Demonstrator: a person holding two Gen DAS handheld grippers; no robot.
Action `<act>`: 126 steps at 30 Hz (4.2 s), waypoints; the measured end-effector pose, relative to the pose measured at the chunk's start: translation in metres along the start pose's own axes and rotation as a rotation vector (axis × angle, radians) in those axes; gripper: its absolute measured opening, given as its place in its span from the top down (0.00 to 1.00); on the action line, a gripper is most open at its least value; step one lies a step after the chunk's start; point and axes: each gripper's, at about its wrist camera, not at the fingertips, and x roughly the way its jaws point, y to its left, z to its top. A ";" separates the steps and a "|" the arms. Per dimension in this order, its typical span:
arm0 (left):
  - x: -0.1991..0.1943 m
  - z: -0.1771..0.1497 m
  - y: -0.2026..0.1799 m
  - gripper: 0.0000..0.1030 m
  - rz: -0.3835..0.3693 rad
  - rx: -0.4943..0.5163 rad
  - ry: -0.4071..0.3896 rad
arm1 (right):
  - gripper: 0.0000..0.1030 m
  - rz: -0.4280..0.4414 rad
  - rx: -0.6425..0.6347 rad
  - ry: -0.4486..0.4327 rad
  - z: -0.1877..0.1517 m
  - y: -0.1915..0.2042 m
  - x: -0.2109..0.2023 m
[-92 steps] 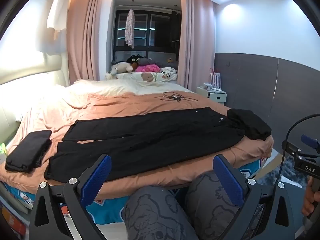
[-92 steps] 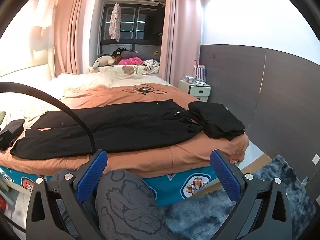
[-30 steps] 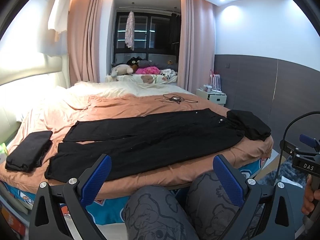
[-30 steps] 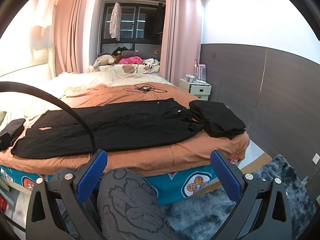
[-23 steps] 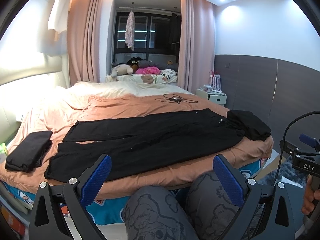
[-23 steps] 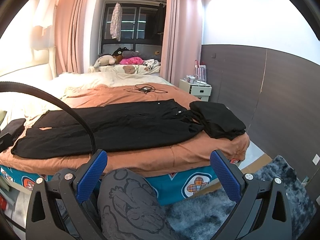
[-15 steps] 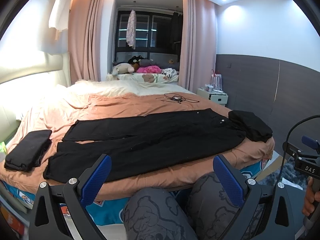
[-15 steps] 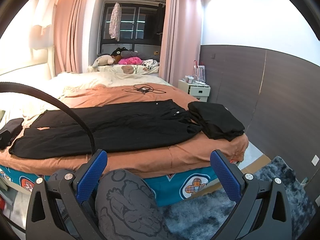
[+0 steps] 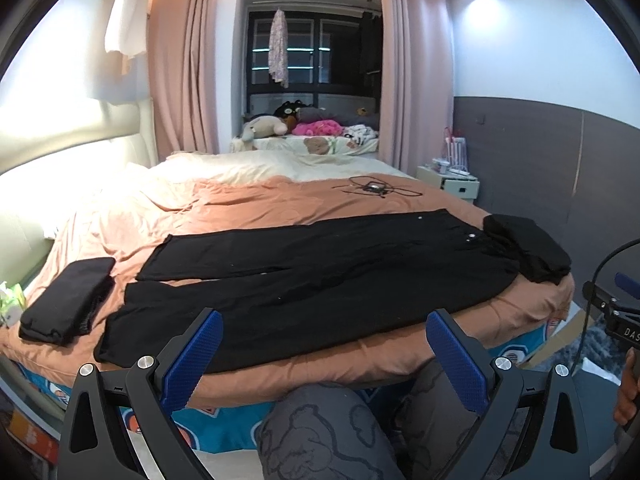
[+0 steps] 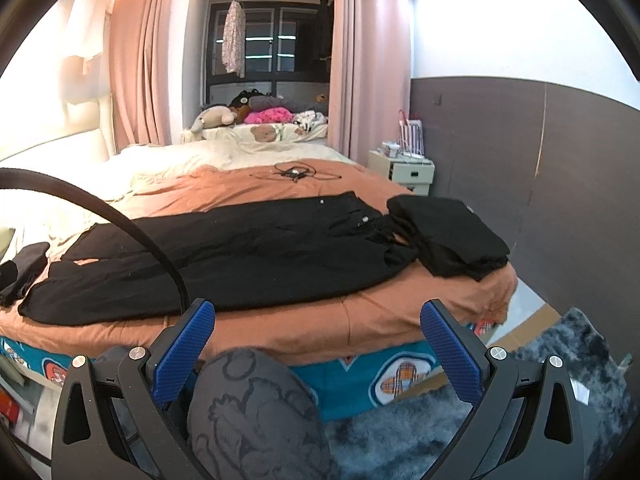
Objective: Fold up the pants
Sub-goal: 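Move both tools toward the trouser legs and close both grippers on the hems, then lift the trouser leg hems with both grippers and carry them toward the waistband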
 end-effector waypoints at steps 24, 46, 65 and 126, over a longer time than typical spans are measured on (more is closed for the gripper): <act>0.076 -0.004 0.049 0.00 0.187 -0.125 0.113 | 0.00 0.036 0.096 0.111 0.018 -0.044 0.098; 0.099 -0.061 0.191 0.07 0.391 -0.435 0.175 | 0.00 0.030 0.259 0.263 0.042 -0.083 0.188; 0.148 -0.115 0.272 0.30 0.324 -0.772 0.274 | 0.02 0.084 0.283 0.329 0.051 -0.088 0.238; 0.082 0.010 0.279 0.98 0.372 -0.748 0.051 | 1.00 0.429 0.641 0.137 0.066 -0.256 0.256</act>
